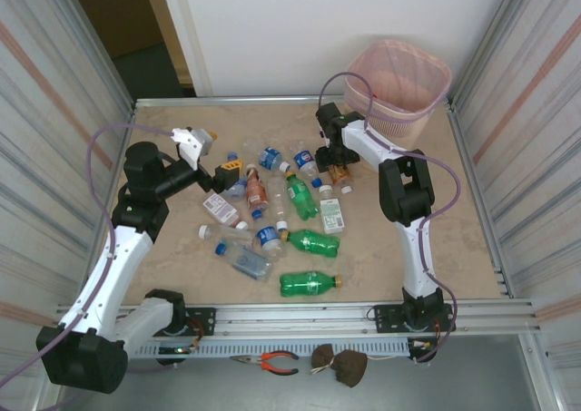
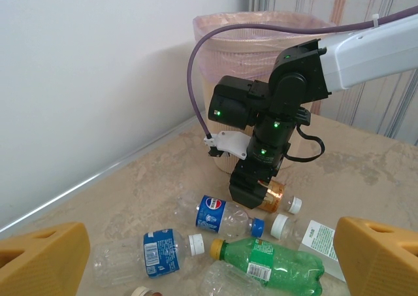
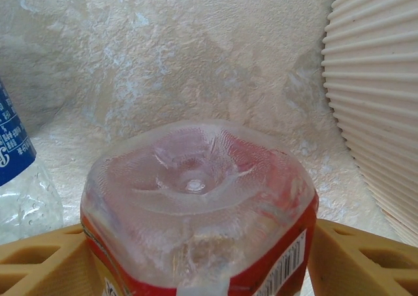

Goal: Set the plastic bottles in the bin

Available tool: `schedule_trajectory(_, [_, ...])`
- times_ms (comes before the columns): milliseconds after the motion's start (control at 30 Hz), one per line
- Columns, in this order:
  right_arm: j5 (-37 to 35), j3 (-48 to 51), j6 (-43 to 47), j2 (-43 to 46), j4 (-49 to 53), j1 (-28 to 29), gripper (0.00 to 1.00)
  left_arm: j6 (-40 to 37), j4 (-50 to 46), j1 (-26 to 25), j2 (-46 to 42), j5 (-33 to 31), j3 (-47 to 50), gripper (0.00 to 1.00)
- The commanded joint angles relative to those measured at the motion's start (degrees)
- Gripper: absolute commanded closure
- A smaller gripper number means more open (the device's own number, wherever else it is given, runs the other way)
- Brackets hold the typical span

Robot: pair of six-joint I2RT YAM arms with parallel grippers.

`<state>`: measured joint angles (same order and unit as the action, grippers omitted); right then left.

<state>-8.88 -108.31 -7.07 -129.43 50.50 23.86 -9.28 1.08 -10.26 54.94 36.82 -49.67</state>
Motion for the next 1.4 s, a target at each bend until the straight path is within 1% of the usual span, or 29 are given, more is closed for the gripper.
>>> schedule_trajectory(0, [1.3,0.5,-0.3,-2.2,1.0,-0.7,0.24,-1.0,-0.6,-0.4,-0.4,0.1,-0.4,0.03])
schedule_trajectory(200, [1.1,0.5,-0.5,-1.7,1.0,-0.7,0.30,-1.0,-0.6,-0.4,-0.5,0.1,-0.5,0.03])
schedule_trajectory(267, [1.1,2.3,-0.5,-1.3,0.9,-0.6,0.32,-1.0,-0.6,-0.4,-0.5,0.1,-0.4,0.03])
schedule_trajectory(600, [-1.4,1.5,-0.1,3.1,2.5,0.9,0.36,-1.0,-0.6,-0.4,-0.6,0.1,-0.4,0.03])
schedule_trajectory(700, [-2.2,1.4,-0.1,4.5,3.3,1.4,0.37,-1.0,-0.6,-0.4,-0.6,0.2,-0.5,0.03])
schedule_trajectory(867, [-4.4,-1.7,0.6,6.8,5.5,2.8,0.38,-0.9,-0.6,-0.4,-0.6,0.1,-0.4,0.04])
schedule_trajectory(1100, [-6.6,-3.7,0.6,12.1,8.1,4.7,0.38,-0.7,-0.3,-0.4,-0.4,0.3,-0.4,0.03])
schedule_trajectory(1367, [-5.3,-9.2,0.0,17.5,10.3,5.4,0.38,-0.5,-0.2,-0.4,-0.3,0.7,-0.4,0.03])
